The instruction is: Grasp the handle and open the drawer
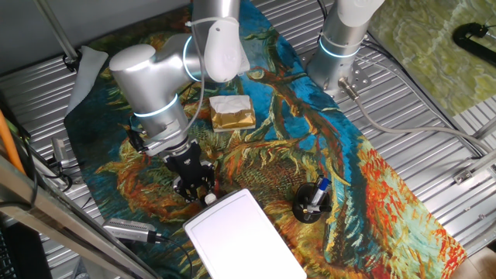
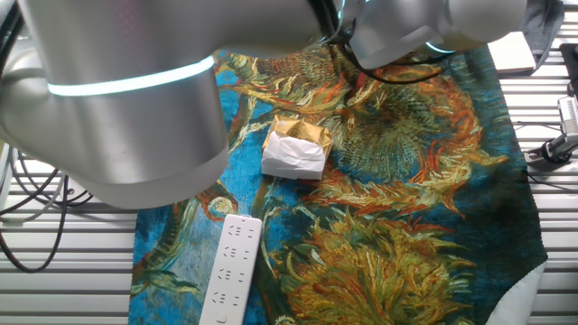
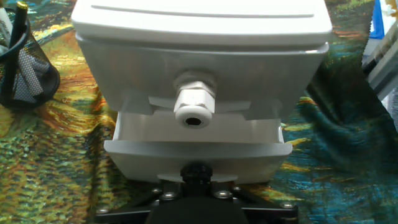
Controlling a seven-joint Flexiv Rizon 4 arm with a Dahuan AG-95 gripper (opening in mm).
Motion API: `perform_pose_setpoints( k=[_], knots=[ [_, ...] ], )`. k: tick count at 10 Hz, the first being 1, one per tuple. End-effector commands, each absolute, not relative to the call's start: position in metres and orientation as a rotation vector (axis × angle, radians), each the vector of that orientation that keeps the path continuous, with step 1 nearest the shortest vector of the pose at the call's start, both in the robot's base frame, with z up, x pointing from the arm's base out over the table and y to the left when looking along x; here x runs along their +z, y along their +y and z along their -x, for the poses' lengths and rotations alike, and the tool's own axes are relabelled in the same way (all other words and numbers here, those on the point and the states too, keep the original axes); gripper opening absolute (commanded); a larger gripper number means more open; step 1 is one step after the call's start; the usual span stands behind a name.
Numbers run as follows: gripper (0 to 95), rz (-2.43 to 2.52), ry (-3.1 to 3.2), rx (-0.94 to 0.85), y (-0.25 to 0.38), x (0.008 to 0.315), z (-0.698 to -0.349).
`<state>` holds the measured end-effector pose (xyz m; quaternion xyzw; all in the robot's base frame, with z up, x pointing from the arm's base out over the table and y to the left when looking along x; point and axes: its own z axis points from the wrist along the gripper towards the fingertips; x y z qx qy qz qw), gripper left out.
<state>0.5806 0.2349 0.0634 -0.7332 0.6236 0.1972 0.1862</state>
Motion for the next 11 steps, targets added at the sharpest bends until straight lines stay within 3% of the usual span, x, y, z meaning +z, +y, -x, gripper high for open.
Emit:
perform_pose_setpoints(
  k=[1, 9, 11],
  knots=[
    [0.0, 2.064, 1.756, 0.554, 0.2344, 0.0629, -0.5799],
    [0.0, 2.087, 1.762, 0.535, 0.2346, 0.0609, -0.5799],
    [38.0, 2.091, 1.756, 0.539, 0.2347, 0.0591, -0.5802]
  ],
)
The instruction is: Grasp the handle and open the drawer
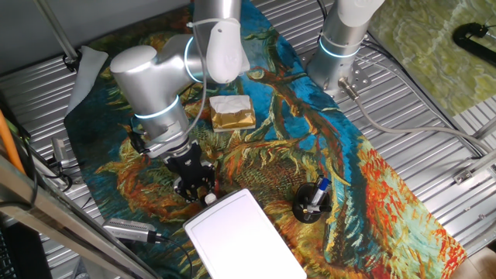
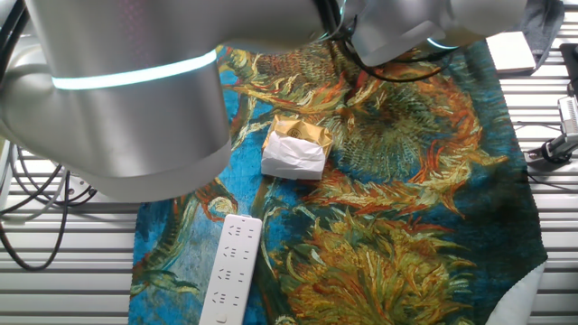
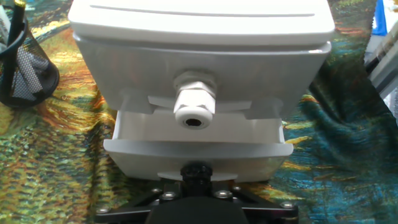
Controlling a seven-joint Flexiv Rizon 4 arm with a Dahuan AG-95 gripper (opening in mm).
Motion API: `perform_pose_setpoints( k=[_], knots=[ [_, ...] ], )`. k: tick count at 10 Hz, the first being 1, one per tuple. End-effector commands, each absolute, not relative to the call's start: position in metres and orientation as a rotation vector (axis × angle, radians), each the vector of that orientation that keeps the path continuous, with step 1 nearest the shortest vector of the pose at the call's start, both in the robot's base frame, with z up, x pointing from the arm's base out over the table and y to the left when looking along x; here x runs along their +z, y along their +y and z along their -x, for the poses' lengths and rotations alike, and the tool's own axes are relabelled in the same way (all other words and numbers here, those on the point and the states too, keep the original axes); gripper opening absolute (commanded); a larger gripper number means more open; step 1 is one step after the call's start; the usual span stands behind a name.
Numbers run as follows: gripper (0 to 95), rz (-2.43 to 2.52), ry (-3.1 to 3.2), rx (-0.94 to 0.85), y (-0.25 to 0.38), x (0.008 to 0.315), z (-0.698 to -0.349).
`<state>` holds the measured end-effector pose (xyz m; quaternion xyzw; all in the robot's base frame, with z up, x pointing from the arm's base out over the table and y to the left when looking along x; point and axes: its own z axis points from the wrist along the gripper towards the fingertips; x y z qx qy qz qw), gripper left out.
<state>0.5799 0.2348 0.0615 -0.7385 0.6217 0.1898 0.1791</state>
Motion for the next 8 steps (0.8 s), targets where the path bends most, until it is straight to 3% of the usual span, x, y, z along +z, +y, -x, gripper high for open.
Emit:
perform_pose_setpoints(
  k=[1, 8],
  knots=[
    [38.0, 2.092, 1.753, 0.539, 0.2347, 0.0586, -0.5803],
    [38.0, 2.081, 1.787, 0.535, 0.2348, 0.0584, -0.5803]
  ],
)
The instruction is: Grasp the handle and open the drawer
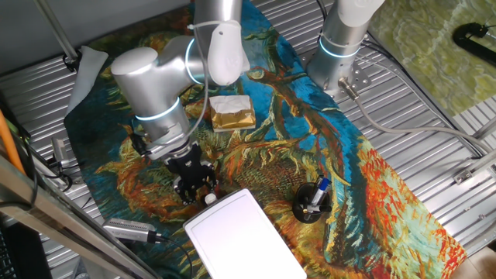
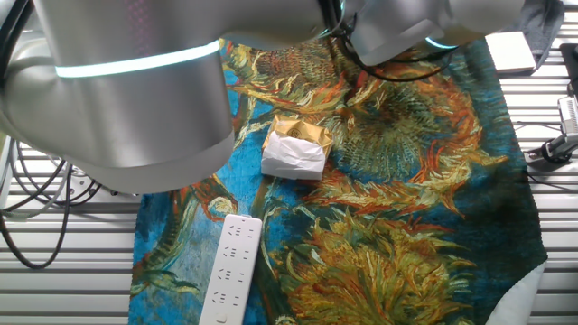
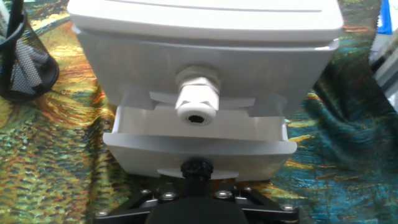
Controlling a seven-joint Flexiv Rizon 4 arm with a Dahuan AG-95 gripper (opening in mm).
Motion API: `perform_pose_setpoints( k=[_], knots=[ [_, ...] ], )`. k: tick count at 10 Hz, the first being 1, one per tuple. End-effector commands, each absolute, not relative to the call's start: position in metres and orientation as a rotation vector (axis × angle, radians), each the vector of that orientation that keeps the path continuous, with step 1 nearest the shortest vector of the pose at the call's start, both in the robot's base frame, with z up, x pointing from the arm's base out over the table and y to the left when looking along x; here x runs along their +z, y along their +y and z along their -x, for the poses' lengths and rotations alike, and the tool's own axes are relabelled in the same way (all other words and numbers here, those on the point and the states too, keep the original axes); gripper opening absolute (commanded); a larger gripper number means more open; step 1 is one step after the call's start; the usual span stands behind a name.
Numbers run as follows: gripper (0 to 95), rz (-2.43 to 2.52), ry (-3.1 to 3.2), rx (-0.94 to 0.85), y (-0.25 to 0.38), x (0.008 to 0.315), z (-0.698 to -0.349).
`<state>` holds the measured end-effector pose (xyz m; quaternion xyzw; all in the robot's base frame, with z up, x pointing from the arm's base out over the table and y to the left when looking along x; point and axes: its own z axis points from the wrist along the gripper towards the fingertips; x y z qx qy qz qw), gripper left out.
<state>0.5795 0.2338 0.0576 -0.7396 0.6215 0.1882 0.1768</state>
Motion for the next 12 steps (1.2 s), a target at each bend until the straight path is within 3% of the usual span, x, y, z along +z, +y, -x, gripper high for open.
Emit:
perform_pose_setpoints(
  k=[1, 12],
  knots=[
    [38.0, 2.053, 1.829, 0.541, 0.2348, 0.0584, -0.5803],
    [38.0, 2.002, 1.906, 0.538, 0.2348, 0.0584, -0.5803]
  ],
)
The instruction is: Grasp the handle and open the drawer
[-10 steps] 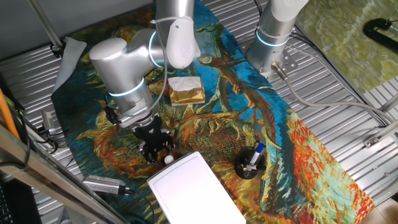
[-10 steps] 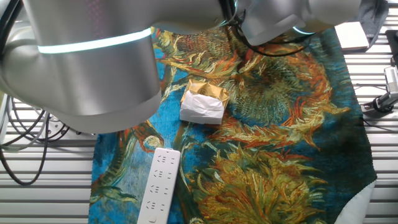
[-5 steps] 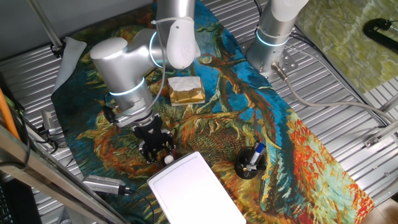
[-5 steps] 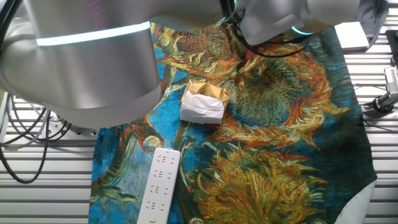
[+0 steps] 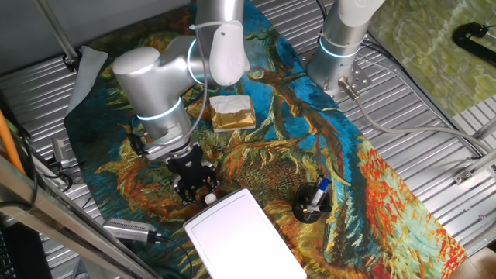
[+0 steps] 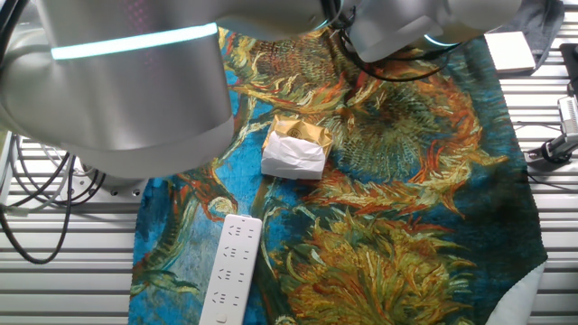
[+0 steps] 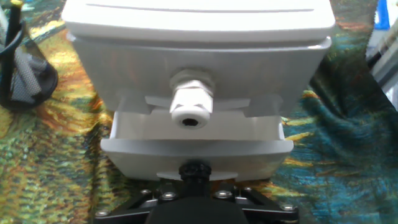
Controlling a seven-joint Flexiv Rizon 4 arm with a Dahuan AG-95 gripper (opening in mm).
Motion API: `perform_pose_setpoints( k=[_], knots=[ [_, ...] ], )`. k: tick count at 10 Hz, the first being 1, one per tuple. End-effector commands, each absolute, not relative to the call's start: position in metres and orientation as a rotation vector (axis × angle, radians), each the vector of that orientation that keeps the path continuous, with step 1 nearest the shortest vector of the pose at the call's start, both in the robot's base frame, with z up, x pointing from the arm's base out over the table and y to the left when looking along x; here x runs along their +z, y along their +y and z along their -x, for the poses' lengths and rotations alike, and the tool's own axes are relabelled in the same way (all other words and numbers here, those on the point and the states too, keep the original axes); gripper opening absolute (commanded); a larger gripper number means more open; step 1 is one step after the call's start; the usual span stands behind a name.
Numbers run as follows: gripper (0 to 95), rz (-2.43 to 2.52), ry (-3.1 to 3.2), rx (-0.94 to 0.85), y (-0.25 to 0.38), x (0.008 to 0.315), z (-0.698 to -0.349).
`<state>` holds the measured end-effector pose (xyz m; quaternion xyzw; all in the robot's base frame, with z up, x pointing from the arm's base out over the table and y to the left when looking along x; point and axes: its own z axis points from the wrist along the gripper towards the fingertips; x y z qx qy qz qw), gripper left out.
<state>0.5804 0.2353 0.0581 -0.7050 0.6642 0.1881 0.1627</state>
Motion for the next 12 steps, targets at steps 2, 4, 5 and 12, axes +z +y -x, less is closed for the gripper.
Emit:
perform_pose_setpoints(
  k=[2, 4, 5, 12],
  knots=[
    [38.0, 1.993, 1.915, 0.541, 0.2348, 0.0584, -0.5803],
    [38.0, 1.991, 1.914, 0.544, 0.2348, 0.0584, -0.5803],
    [38.0, 1.985, 1.920, 0.546, 0.2348, 0.0584, -0.5803],
    [38.0, 1.969, 1.928, 0.551, 0.2348, 0.0584, -0.5803]
  ],
)
